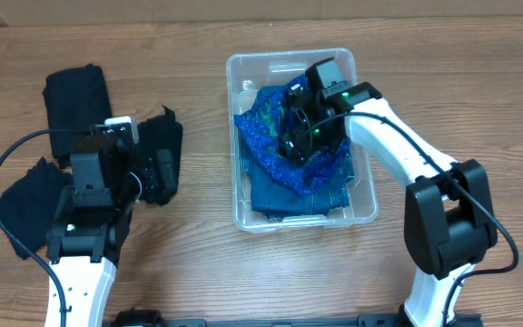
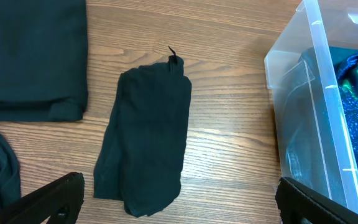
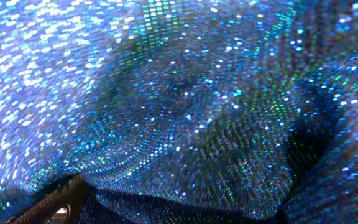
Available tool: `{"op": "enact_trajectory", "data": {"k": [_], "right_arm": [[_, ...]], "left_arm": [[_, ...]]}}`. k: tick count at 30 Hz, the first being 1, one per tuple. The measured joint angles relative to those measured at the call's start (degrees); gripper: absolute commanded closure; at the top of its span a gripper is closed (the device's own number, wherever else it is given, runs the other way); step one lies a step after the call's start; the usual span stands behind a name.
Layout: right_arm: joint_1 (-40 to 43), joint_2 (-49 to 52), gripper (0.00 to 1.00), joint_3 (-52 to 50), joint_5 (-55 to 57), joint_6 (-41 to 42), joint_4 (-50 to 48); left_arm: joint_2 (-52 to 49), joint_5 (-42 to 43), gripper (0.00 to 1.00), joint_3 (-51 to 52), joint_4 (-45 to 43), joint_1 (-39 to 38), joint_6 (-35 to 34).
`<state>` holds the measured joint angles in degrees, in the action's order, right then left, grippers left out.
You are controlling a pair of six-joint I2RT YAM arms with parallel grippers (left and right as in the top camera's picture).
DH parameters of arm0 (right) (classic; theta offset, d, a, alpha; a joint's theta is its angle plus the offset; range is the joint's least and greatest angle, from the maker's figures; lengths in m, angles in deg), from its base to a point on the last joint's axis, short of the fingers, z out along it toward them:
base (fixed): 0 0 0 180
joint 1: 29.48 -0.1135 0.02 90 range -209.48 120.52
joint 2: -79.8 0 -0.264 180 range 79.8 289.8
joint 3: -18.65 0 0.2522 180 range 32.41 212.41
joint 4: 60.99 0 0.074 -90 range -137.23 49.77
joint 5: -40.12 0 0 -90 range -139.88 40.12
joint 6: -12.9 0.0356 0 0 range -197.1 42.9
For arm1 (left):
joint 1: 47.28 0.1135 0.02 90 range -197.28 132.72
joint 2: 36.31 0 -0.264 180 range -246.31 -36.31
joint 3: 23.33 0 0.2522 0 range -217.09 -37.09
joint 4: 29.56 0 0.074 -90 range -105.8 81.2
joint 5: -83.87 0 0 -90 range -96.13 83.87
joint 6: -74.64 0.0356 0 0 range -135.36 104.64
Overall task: Pack container
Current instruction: 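Spread the sequined cloth in the bin with the right gripper, then retract the right gripper to the right side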
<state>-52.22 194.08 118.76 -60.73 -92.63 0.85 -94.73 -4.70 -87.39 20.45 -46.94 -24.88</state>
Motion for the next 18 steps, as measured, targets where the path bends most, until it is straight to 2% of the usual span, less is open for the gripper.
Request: {"op": "enact_trajectory", "data": {"k": [9, 15, 18], "right_arm": [[-1.66, -2.97, 0.0, 2.56, 14.58, 10.8, 0.52], [-0.31, -18.05, 0.0, 8.28, 18.38, 14.38, -0.22], [3.67, -27.89, 0.0, 10.54, 18.73, 17.53, 2.12]], "left_arm": [[0.0, 0.0, 0.0, 0.0, -0.02, 0.0, 0.0], [0.0, 0.0, 0.0, 0.0, -0.02, 0.0, 0.0], [0.0, 0.0, 0.0, 0.0, -0.02, 0.0, 0.0]]}}
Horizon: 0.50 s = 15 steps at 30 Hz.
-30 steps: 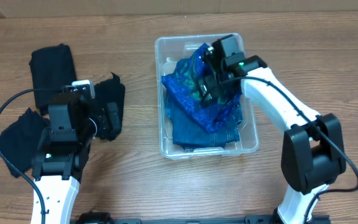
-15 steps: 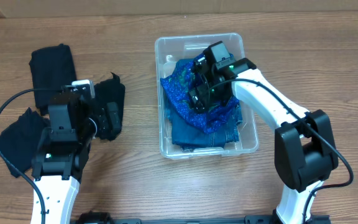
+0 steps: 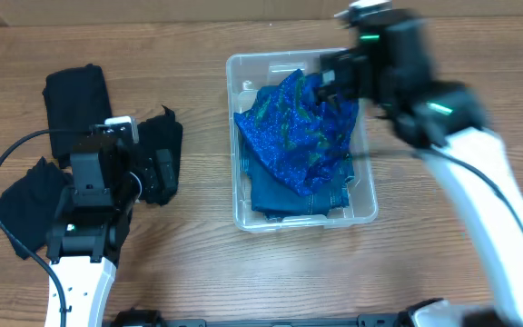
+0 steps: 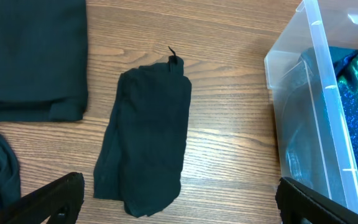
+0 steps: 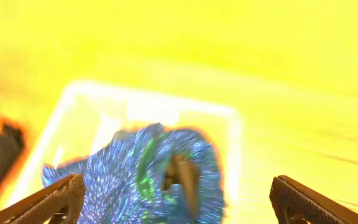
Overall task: Pack container
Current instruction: 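Retract the right gripper to the right side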
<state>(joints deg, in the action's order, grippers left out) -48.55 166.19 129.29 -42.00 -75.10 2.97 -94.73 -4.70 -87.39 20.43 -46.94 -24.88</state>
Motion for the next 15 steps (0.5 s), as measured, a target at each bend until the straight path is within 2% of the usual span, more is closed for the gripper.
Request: {"op": "enact_trajectory", "data": {"k": [5, 10, 15], "right_arm": [[8.2, -7.34, 0.0, 1.03, 0.04, 3.13, 10.97], [18.86, -7.02, 0.0, 0.26, -0.85, 10.54, 21.66], [30.36, -6.93, 0.0, 0.13, -3.06, 13.66, 27.43]], "left_arm": [[0.0, 0.0, 0.0, 0.0, 0.22, 0.0, 0.0], [0.0, 0.0, 0.0, 0.0, 0.94, 0.0, 0.0], [-0.07, 1.77, 0.0, -0.68, 0.81, 1.6, -0.02]]}}
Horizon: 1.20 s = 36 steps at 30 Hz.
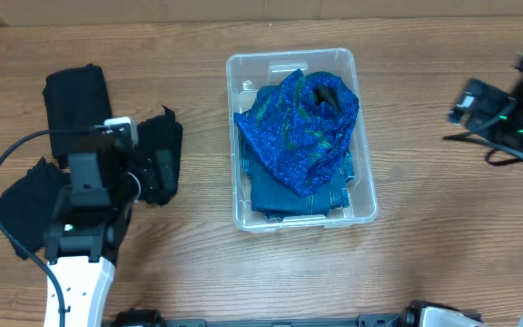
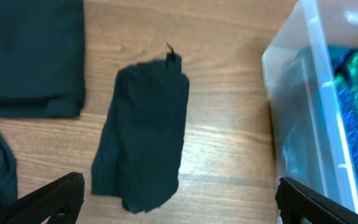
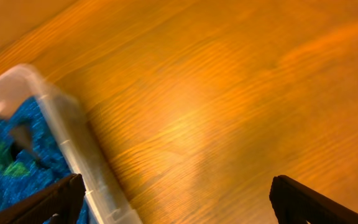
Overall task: Pack container
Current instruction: 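Retract the right gripper to the right side, then grasp the black cloth nearest the bin with the left gripper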
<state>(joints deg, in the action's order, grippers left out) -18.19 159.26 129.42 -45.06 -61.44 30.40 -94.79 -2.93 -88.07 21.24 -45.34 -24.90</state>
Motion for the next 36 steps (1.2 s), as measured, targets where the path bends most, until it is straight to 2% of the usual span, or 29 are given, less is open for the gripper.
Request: {"op": "enact_trajectory", "data": {"k": [4, 7, 11, 15, 22, 36], "right_arm": [[4.5, 0.0, 0.0, -0.04, -3.26, 1.05, 0.46], [4.83, 0.0, 0.0, -0.07, -4.72, 1.29, 0.44], [4.74, 0.0, 0.0, -0.07, -5.86, 1.29, 0.42], [4.74, 0.0, 0.0, -0.07, -6.14, 1.29, 0.46], [4.72, 0.07, 0.0, -0.07, -6.34, 1.2, 0.46], [4.74, 1.84, 0.0, -0.33, -6.34, 1.01, 0.2]], "left_arm": [[-1.77, 3.15, 0.0, -2.08, -1.14, 7.02, -0.81], [-5.97, 6.84, 0.0, -2.8, -1.53, 14.51, -0.85], [-17.16, 15.37, 0.0, -2.86, -2.29, 20.68, 0.5], [-28.55, 22.21, 0.0, -2.86, -4.9, 20.94, 1.86], [-39.6, 30.4, 0.01, -2.86, -9.11, 20.94, 5.57], [-42.69, 26.58, 0.03, -3.04, -10.12, 20.94, 6.8]]}}
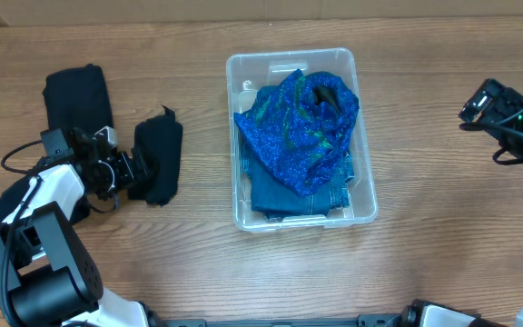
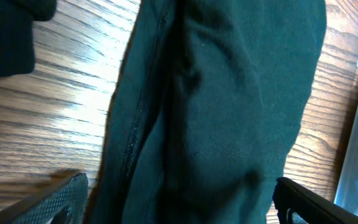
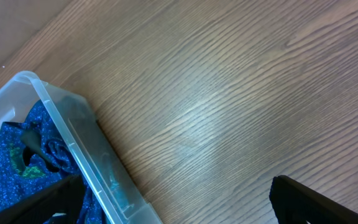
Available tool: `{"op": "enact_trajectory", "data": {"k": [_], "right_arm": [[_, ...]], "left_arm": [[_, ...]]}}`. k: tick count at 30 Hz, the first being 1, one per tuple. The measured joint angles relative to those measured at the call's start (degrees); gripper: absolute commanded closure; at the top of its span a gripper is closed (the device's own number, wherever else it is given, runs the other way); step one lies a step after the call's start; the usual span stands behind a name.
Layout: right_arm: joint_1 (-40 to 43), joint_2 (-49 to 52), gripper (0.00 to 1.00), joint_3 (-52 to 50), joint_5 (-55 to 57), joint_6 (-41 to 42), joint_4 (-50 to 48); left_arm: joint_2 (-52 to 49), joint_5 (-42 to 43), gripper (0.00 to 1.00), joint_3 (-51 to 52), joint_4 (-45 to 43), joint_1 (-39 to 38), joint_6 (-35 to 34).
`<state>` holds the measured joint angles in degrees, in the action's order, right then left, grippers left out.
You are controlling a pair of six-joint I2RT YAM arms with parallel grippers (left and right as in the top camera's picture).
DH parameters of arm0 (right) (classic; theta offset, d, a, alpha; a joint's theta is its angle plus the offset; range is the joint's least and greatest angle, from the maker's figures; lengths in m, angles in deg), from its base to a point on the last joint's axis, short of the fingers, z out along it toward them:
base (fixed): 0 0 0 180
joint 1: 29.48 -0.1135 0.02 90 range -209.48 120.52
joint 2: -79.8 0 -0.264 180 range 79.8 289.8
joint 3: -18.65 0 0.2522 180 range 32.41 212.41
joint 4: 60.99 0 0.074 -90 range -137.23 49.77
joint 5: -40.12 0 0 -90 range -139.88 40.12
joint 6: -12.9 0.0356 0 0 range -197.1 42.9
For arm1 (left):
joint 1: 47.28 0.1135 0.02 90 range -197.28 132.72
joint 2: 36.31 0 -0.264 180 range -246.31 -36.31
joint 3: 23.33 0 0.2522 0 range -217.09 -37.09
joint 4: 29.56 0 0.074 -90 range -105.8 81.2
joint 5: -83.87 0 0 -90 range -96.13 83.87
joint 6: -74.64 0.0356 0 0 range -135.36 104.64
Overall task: Pack container
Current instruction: 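Grasp the black cloth nearest the bin with the left gripper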
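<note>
A clear plastic container (image 1: 302, 58) stands mid-table, holding a blue sparkly cloth (image 1: 296, 127) on top of folded denim (image 1: 289, 195). Left of it lies a small dark folded cloth (image 1: 159, 162). My left gripper (image 1: 131, 170) is low at that cloth's left side. In the left wrist view the dark cloth (image 2: 222, 112) fills the frame, and the left gripper (image 2: 179, 211) is open with a finger on either side of it. My right gripper (image 1: 478, 100) is open over bare table at the far right, away from the container (image 3: 73, 155).
A larger black folded cloth (image 1: 75, 95) lies at the back left. Another dark cloth (image 1: 7, 204) sits near the left edge, partly under my left arm. Bare wood lies between the container and the right gripper (image 3: 173, 208).
My left gripper was high above the dark folded cloth and is now low on it, open fingers either side. The right gripper has stayed at the far right.
My right gripper was down in the container against the blue sparkly cloth, then above the container's back edge, then out at the table's right side, open and with nothing in it. The left gripper hung over the dark folded cloth throughout and is now down on it.
</note>
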<state>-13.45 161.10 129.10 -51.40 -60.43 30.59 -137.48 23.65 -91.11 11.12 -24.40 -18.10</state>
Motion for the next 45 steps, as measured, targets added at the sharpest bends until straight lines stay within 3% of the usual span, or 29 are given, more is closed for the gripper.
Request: {"op": "enact_trajectory", "data": {"k": [9, 20, 29, 33, 36, 45], "right_arm": [[-0.02, 0.04, 0.0, -2.32, -0.02, -0.17, -0.66], [-0.02, 0.04, 0.0, -2.32, -0.02, -0.2, -0.7], [-0.02, 0.04, 0.0, -2.34, -0.04, -0.2, -0.7], [0.0, 0.04, 0.0, -2.36, -0.04, -0.2, -0.68], [0.0, 0.04, 0.0, -2.36, -0.04, -0.17, -0.68], [0.0, 0.04, 0.0, -2.36, -0.02, -0.2, -0.66]], "left_arm": [[0.0, -2.67, 0.01, -0.48, -0.15, 0.0, -0.28], [-0.52, -3.96, 0.13, -0.92, 0.35, -0.26, -0.81], [-2.91, 0.11, 0.46, -1.9, 0.15, -4.96, -2.05], [-3.58, 1.14, 0.78, -1.75, 0.09, -7.26, -3.15], [-4.2, 1.86, 0.93, -1.53, -0.02, -7.8, -3.78], [-4.2, 6.29, 0.96, -2.16, 1.84, -7.65, -4.83]]}}
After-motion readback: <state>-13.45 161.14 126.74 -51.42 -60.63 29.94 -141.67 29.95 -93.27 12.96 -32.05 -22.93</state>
